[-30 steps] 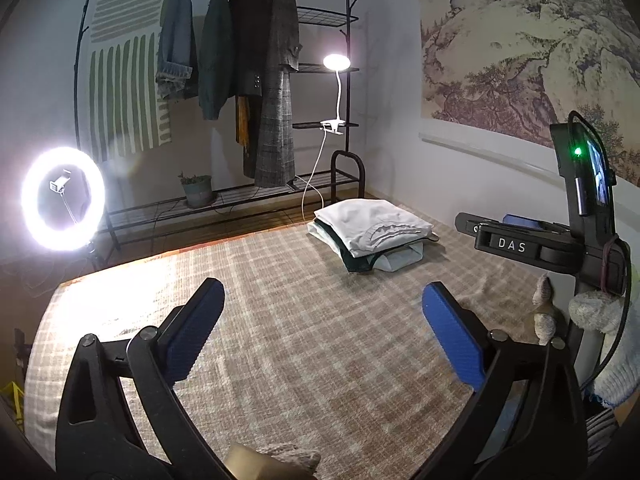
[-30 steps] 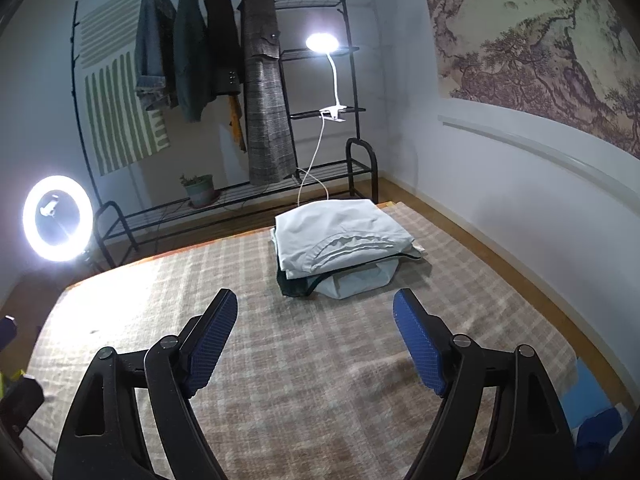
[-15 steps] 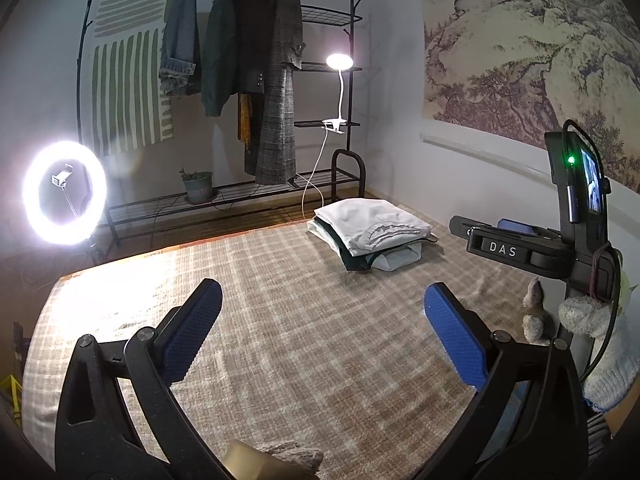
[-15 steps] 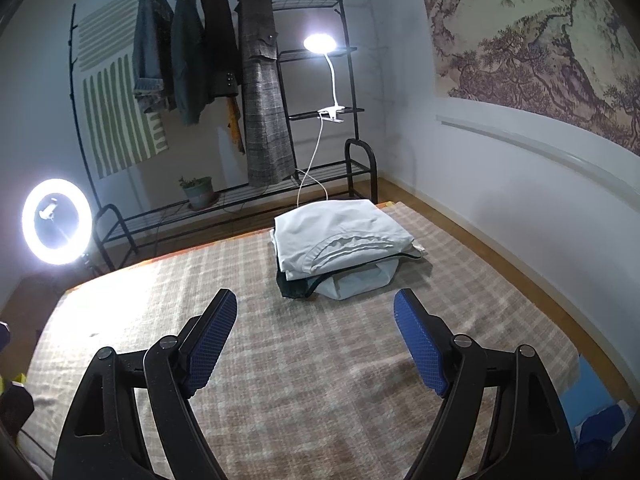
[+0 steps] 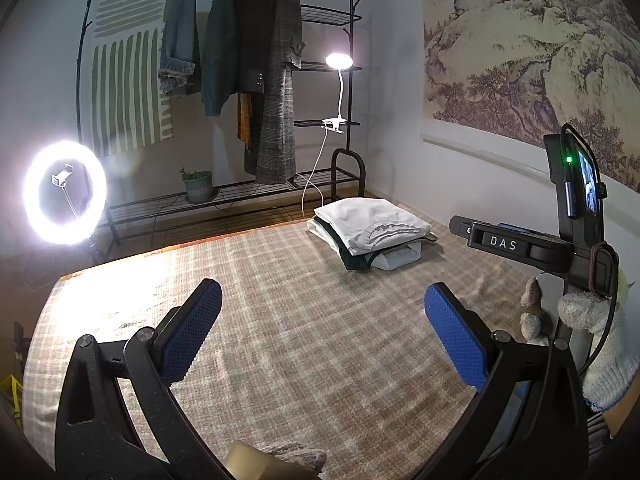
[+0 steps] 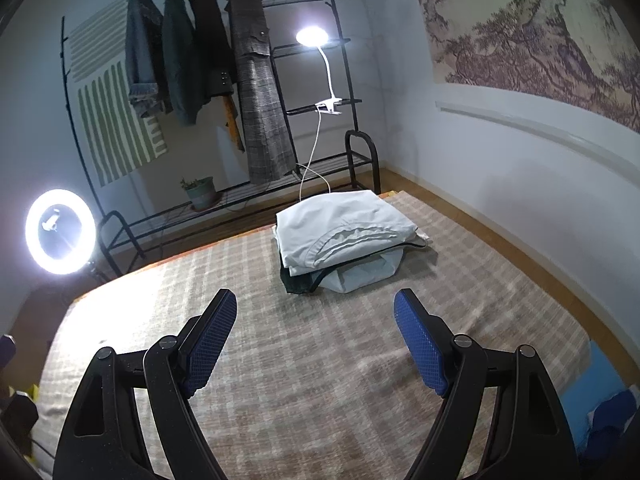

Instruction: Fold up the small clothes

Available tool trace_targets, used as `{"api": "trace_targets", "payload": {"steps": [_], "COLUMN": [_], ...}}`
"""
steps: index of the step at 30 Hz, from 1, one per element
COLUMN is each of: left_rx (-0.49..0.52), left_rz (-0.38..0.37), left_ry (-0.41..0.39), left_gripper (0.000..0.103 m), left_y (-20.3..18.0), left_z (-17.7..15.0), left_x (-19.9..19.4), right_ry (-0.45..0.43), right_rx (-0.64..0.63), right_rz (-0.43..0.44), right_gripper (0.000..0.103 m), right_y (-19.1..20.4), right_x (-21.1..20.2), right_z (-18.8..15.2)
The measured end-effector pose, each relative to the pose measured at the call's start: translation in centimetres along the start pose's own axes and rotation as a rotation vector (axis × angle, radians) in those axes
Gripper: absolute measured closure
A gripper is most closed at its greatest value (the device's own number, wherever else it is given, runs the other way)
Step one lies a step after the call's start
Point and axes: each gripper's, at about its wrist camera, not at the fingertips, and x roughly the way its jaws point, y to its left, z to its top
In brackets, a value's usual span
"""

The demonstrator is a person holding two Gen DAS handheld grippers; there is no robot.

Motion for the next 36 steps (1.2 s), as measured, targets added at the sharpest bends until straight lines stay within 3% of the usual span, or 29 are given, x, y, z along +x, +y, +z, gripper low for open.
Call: {"api": "trace_targets", "payload": {"steps": [36], "left_rx": [0.004], "left_rz": [0.014], "left_ry": [-0.002], "left_gripper": [0.0], "left_y": [-0.15], "left_z": [-0.64], "left_x": [-0.18], "right_ry": [0.019], "right_rx": [-0.002], "right_rz": [0.007], "right_gripper": [0.022], "right_y": [0.15], "right_x": [0.21], "right_z": [-0.47]}}
